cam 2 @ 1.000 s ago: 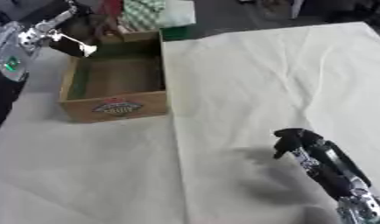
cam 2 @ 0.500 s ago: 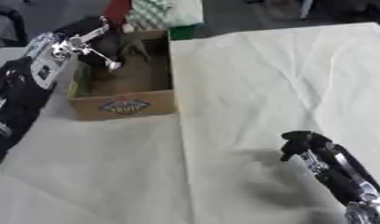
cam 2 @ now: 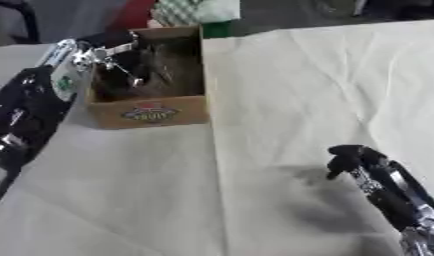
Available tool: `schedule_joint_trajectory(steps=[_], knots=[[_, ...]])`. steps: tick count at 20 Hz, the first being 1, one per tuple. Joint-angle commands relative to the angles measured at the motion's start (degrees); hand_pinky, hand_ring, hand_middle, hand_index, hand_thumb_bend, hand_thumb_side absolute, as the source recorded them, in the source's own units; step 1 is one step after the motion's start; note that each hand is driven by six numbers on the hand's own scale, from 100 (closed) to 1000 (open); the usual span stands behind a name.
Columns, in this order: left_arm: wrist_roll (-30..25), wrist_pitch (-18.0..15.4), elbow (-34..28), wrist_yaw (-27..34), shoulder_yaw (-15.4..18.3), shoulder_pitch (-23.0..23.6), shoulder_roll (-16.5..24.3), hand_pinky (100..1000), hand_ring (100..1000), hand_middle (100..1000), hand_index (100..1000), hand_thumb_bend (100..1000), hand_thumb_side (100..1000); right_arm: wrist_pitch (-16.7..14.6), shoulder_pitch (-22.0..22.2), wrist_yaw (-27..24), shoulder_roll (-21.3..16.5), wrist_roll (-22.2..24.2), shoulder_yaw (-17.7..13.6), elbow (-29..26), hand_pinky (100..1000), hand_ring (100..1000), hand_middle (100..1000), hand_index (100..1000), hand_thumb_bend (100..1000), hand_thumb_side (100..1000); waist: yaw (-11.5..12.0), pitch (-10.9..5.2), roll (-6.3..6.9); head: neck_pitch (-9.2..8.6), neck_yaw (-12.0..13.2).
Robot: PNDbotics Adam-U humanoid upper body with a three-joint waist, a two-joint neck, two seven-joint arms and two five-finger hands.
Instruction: Pick up objects on the table and place them in the box.
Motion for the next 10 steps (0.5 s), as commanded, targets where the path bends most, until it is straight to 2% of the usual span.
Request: schedule_joint_trajectory(steps=[1, 5, 10], knots=[[-2.01, -0.61, -1.6, -0.94, 0.76, -0.9, 2.09, 794, 774, 773, 808, 715, 549, 0.08, -0.44, -0.18, -0.35, 0.02, -0.31, -0.48, 757, 537, 548, 754, 100, 684, 0.12, -1.17, -0.12, 0.39, -0.05], [-3.4, -0.55, -3.6, 0.16, 2.04, -0.44, 3.13, 857, 839, 841, 838, 803, 631, 0.1, -0.43, -0.18, -0.37, -0.06, -0.39, -0.47, 757, 537, 549, 754, 100, 686, 0.37, -1.18, -0.1, 0.17, -0.31], [-0.28, 2.08, -7.1, 3.25, 3.45, 0.05, 4.9, 894, 879, 886, 867, 869, 655, 0.14, -0.38, -0.14, -0.4, -0.13, -0.47, -0.44, 757, 538, 549, 755, 100, 685, 0.77, -1.25, -0.08, 0.08, -0.66]])
